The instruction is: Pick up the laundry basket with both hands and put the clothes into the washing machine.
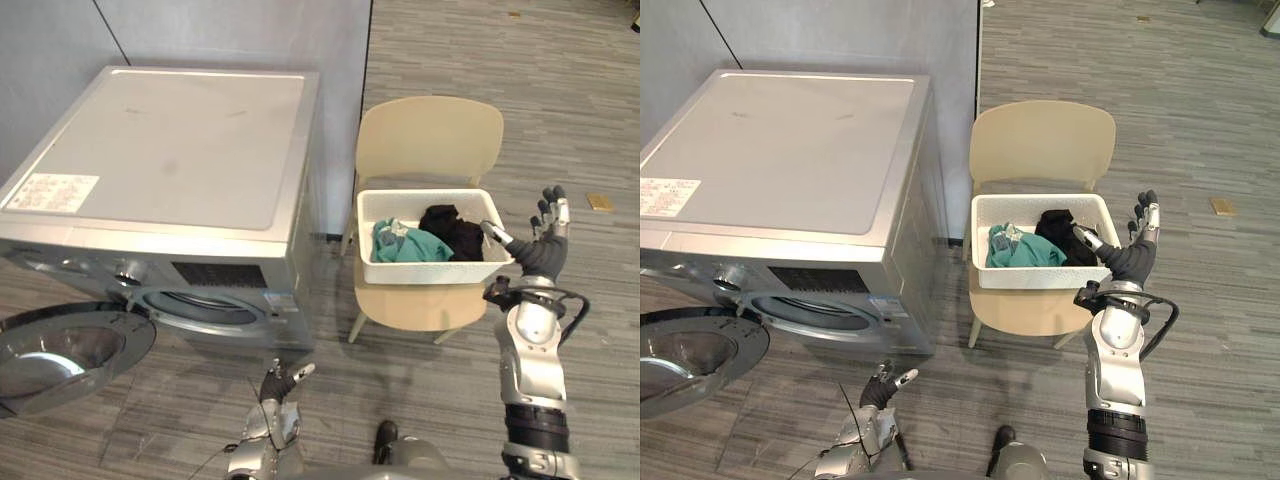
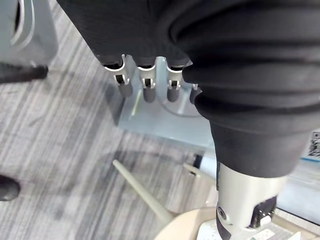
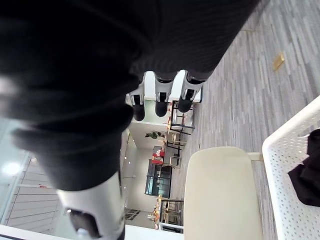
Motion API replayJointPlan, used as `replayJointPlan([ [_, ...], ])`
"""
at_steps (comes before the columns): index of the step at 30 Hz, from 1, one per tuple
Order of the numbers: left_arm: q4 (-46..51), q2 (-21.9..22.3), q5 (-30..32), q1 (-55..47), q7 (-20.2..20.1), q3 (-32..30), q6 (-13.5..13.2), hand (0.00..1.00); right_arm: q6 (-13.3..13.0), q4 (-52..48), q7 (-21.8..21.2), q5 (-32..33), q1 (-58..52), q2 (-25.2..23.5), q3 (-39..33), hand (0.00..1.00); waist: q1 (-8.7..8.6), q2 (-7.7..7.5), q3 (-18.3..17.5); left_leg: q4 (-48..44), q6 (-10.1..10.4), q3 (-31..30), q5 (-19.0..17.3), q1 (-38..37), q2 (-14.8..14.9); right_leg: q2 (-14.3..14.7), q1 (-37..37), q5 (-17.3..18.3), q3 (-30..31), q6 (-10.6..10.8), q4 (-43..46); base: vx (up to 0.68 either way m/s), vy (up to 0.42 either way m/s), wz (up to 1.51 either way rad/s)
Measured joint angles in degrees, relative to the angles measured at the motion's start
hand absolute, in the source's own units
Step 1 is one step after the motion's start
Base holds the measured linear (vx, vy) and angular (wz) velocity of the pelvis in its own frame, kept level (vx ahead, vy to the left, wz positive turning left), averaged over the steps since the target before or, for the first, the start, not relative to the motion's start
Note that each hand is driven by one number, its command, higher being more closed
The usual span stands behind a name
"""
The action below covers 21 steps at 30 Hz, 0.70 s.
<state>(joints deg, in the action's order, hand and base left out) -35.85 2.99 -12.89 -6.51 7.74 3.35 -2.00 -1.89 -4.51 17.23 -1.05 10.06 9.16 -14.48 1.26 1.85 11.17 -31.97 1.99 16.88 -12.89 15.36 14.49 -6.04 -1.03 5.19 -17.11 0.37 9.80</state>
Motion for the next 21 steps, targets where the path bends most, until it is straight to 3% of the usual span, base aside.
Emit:
replayJointPlan([
  [1,0.4,0.0,0.0,-0.5,0.0,0.3,-0.1,0.00,0.0,1.3,0.0,-0.7,1.4,1.2,0.1,0.00,0.12,1.28,-0.7,9.1,0.9,-1.9,2.8,0.1,-2.8,0.0,-0.3,0.5,1.0,2.1,0.0,0.18,0.201,-0.58],
  [2,0.2,0.0,0.0,-1.0,-0.1,0.9,-0.1,0.00,0.1,2.4,0.0,-1.3,2.1,1.2,0.2,0.00,0.84,0.55,-0.7,9.8,-0.5,-2.5,5.6,-0.8,-4.3,-0.1,-0.3,0.8,2.6,3.7,-0.1,0.15,0.138,-0.49],
  [3,0.2,-0.9,0.0,-1.5,0.1,1.0,-0.2,0.00,0.7,3.9,0.1,-1.4,2.0,1.2,0.8,0.00,1.03,-1.18,-1.9,12.5,-0.9,-1.5,6.4,-1.9,-6.3,-1.4,0.2,-0.6,3.7,4.8,-2.7,0.25,0.181,-0.21],
  [5,0.2,-1.4,0.0,-1.3,0.0,1.0,-0.2,0.00,1.0,5.2,0.4,-1.8,2.7,1.9,1.0,0.00,1.12,-1.99,-2.1,11.2,-2.5,-1.1,5.6,-2.1,-7.7,-2.7,1.9,-1.4,4.1,6.2,-5.8,0.22,0.166,0.01],
  [7,-0.2,-1.5,0.0,-1.3,0.0,1.0,-0.2,0.00,2.5,8.3,0.2,-3.1,4.2,1.5,3.1,0.00,1.36,-2.00,-2.1,8.8,-4.0,0.1,4.0,-3.6,-7.7,-3.6,2.7,-1.4,5.4,6.2,-3.5,0.11,0.139,-0.23],
  [11,-3.3,-2.8,0.1,-0.6,-0.1,1.6,0.4,0.00,3.7,9.1,-0.8,-4.7,3.6,-1.4,6.2,0.00,1.04,-2.23,-2.0,12.5,-3.4,2.6,1.6,-9.7,-7.6,-5.7,-1.1,-0.9,6.1,7.1,9.3,0.06,0.079,-0.40],
  [14,-5.0,-4.8,2.2,1.5,0.0,2.8,0.5,0.00,4.7,10.0,-2.7,-6.6,1.6,-2.1,6.8,0.00,0.34,-3.71,-2.9,13.5,-3.6,2.5,1.4,-10.4,-8.1,-7.6,-4.0,0.0,4.3,4.5,14.8,0.04,0.011,0.03],
  [18,-5.5,-5.9,2.2,3.3,0.5,2.8,0.5,0.00,5.3,10.2,-3.8,-6.9,-0.2,-2.1,6.4,0.00,-0.26,-4.10,-3.2,11.5,-3.4,-1.5,1.6,-7.3,-8.1,-6.0,-4.1,1.3,7.6,3.2,13.9,0.05,-0.084,0.44],
  [21,-6.8,-5.6,2.2,3.5,1.2,2.6,0.5,0.00,6.0,13.0,-4.9,-7.0,-0.5,-2.1,6.4,0.00,0.36,-4.27,-3.3,8.9,-2.9,-4.0,1.9,-6.2,-7.4,-4.5,-1.6,3.0,9.3,5.2,12.3,0.06,-0.134,0.30],
])
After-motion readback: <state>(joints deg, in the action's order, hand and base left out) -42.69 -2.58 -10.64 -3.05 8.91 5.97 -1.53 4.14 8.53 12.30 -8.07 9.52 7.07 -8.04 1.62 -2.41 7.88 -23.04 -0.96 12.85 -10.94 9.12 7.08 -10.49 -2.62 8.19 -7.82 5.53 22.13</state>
